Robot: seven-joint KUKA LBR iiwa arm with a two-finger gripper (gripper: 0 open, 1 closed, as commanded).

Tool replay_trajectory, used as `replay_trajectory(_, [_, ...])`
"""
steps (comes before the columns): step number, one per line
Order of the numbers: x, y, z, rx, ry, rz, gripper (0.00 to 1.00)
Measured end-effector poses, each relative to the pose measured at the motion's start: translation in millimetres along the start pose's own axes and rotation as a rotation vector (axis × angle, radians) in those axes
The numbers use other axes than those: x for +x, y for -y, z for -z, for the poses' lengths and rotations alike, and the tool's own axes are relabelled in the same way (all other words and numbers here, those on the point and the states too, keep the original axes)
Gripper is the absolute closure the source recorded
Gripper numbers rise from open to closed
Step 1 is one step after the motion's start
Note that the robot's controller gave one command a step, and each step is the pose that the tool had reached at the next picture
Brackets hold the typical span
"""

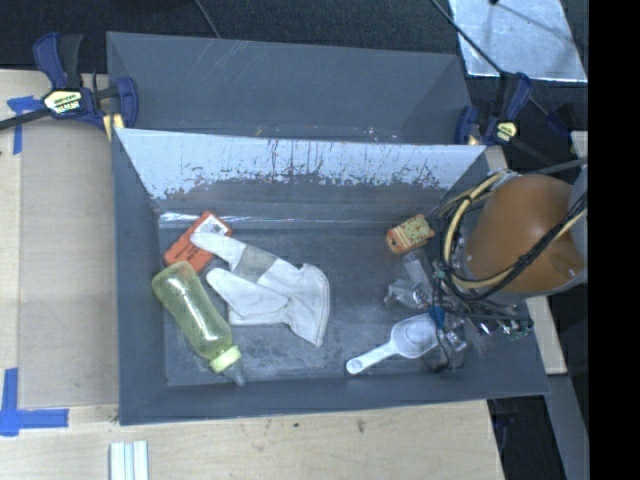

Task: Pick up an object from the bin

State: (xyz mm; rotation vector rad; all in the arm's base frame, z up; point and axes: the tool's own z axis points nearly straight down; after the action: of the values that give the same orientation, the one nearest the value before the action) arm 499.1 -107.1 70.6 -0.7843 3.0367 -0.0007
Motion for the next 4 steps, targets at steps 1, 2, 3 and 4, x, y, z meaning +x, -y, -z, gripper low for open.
replay_trajectory(1, [-4.7, 2.1, 0.5, 0.003, 0.003, 0.081, 1.0])
replay_trajectory(2, [-4.7, 2.1, 0.5, 0.003, 0.003, 0.082, 1.0])
replay_trajectory(3, [-3.7, 1.0, 5.8, -0.001, -0.001, 0.081, 1.0])
replay_trajectory(4, [-3.4, 0.7, 23.9, -0.003, -0.004, 0.081, 1.0])
